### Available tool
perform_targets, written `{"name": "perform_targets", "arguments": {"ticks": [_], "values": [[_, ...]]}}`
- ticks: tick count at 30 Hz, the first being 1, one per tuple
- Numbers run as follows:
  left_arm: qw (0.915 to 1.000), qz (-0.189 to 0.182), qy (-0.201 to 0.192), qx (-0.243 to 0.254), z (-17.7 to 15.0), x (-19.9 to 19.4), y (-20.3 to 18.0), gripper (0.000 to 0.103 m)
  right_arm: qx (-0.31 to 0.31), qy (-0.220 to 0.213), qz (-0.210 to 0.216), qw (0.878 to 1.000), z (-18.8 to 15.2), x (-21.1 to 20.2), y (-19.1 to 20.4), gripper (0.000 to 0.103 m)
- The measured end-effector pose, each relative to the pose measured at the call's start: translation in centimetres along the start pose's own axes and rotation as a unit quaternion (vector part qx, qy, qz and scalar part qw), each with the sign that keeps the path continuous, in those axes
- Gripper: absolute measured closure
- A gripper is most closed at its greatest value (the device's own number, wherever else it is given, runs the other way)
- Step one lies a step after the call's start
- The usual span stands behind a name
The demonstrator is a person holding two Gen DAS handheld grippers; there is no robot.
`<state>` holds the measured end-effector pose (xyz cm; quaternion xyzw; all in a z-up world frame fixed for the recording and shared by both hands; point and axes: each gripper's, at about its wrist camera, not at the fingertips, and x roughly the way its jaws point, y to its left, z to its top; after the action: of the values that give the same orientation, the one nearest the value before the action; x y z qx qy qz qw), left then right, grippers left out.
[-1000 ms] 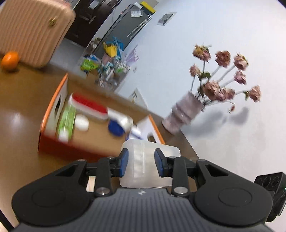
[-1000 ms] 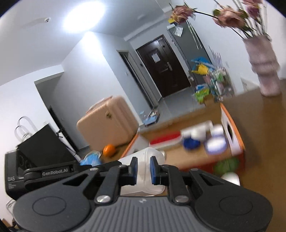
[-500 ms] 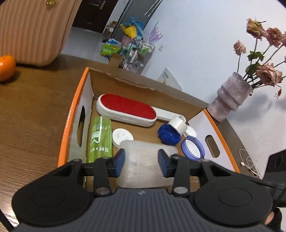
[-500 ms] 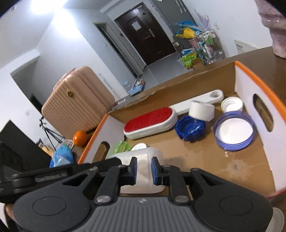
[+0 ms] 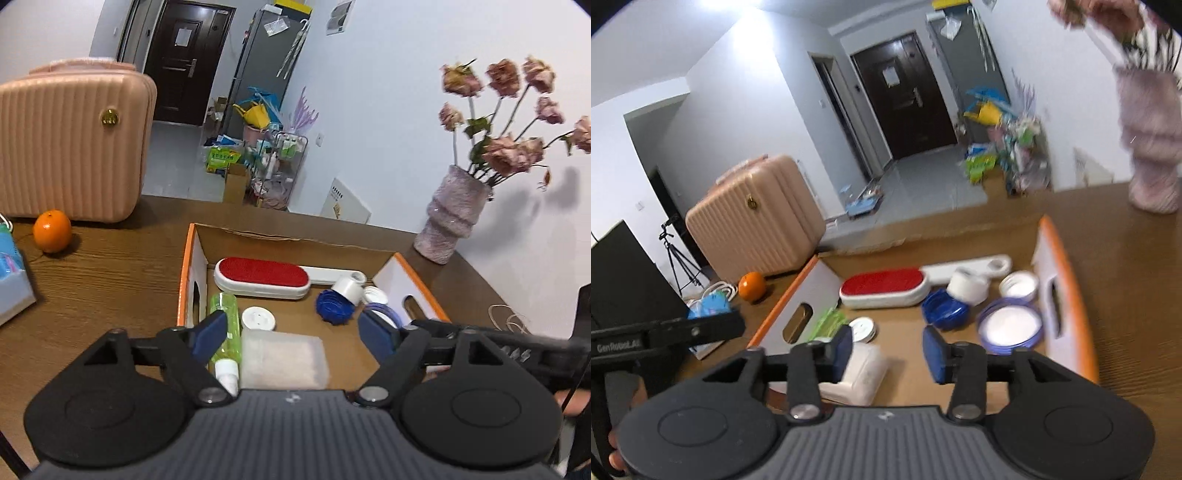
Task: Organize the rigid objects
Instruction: 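Withdraw both grippers from the box back over the table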
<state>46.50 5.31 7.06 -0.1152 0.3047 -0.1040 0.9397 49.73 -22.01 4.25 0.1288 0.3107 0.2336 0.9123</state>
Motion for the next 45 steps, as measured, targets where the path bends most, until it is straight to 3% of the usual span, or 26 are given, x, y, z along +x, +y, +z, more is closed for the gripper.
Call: {"name": "perform_targets", "arguments": {"ticks": [2, 4, 9, 13, 17, 30, 35, 38, 42, 45], "values": [[1.0000, 0.002, -0.001, 0.004, -0.3, -1.6, -0.5, 0.016, -0.006, -0.009, -0.003, 1.000, 0.2, -2.6, 0.1, 0.054], [0.9998, 0.006, -0.005, 0.017, -0.9, -3.4, -1.3, 0.008, -0.029, -0.021, -0.020, 0.999, 0.2, -5.1, 0.5, 0.046], [0.9967, 0.045, -0.038, 0.055, -3.6, -7.8, -3.7, 0.002, -0.084, -0.068, -0.061, 0.992, -1.6, -10.8, 2.1, 0.030], [0.9899, 0.069, -0.103, 0.068, -7.2, -11.2, -5.2, 0.000, -0.133, -0.151, -0.091, 0.975, -5.1, -14.6, 3.2, 0.008], [0.9799, 0.092, -0.161, 0.074, -10.9, -13.2, -6.4, 0.000, -0.144, -0.191, -0.086, 0.967, -8.3, -16.6, 3.6, 0.007], [0.9812, 0.093, -0.150, 0.078, -17.5, -17.1, -8.2, 0.000, -0.151, -0.201, -0.091, 0.964, -15.2, -21.4, 4.8, 0.007], [0.9781, 0.112, -0.154, 0.085, -22.0, -18.8, -8.5, 0.000, -0.155, -0.185, -0.086, 0.967, -20.4, -23.3, 4.8, 0.007], [0.9779, 0.133, -0.134, 0.090, -25.2, -18.7, -9.1, 0.000, -0.158, -0.173, -0.095, 0.968, -23.8, -23.8, 4.9, 0.007], [0.9823, 0.122, -0.099, 0.102, -27.9, -18.3, -9.3, 0.000, -0.119, -0.130, -0.086, 0.981, -26.7, -23.6, 4.0, 0.007], [0.9855, 0.110, -0.083, 0.100, -27.9, -17.4, -9.1, 0.000, -0.112, -0.107, -0.082, 0.984, -26.7, -22.7, 3.6, 0.007]]}}
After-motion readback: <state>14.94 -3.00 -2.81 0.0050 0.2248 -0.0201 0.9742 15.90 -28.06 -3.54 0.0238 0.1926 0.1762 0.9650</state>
